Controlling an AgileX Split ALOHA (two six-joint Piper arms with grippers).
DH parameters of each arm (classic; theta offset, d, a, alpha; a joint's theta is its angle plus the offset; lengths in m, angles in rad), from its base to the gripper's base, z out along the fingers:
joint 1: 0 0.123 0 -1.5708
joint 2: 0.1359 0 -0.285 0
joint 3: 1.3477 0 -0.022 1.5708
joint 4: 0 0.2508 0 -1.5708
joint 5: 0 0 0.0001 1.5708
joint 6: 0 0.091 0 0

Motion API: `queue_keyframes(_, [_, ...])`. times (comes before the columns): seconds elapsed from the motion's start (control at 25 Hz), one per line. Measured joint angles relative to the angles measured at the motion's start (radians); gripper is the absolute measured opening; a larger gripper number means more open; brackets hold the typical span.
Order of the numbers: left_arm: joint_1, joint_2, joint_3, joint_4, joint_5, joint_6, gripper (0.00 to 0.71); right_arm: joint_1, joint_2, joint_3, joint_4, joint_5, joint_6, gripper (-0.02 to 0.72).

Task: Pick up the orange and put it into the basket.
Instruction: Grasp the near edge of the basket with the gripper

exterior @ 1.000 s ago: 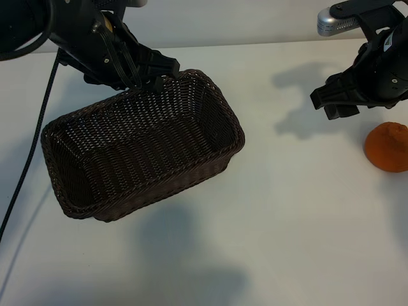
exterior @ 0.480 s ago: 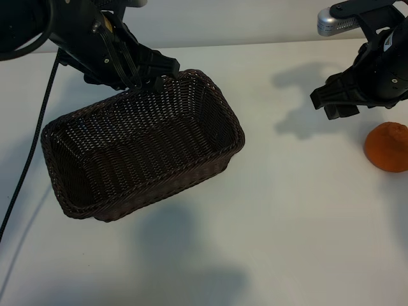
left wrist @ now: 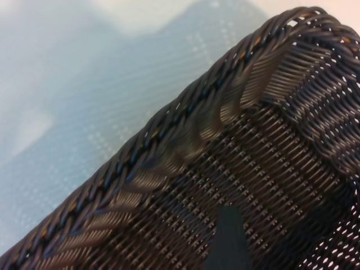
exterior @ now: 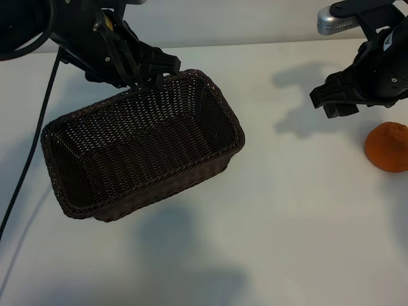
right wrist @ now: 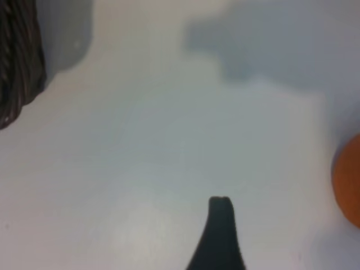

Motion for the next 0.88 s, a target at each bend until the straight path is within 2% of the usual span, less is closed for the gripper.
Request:
queue_keyframes(0.12, [0.000,-0.007,0.000,0.028,0.041,-0.048,0.565,0.000,0.000,0.000,0.000,-0.008,0.000,0.579])
queue_keyframes(0.4, [0.000,-0.047,0.000,0.212,0.202,-0.176,0.565,0.000,0.000,0.000,0.001,-0.011,0.001,0.579])
queue_keyframes(0.52, [0.000,-0.047,0.000,0.237,0.260,-0.189,0.565,0.000,0.000,0.000,0.001,-0.011,0.001,0.579])
queue_keyframes(0.76, [0.000,-0.052,0.004,0.240,0.280,-0.223,0.565,0.000,0.000,0.000,0.003,-0.011,0.001,0.579])
queue_keyframes(0.88, [0.000,-0.105,0.086,0.242,0.232,-0.243,0.565,0.000,0.000,0.000,0.003,-0.007,0.001,0.579])
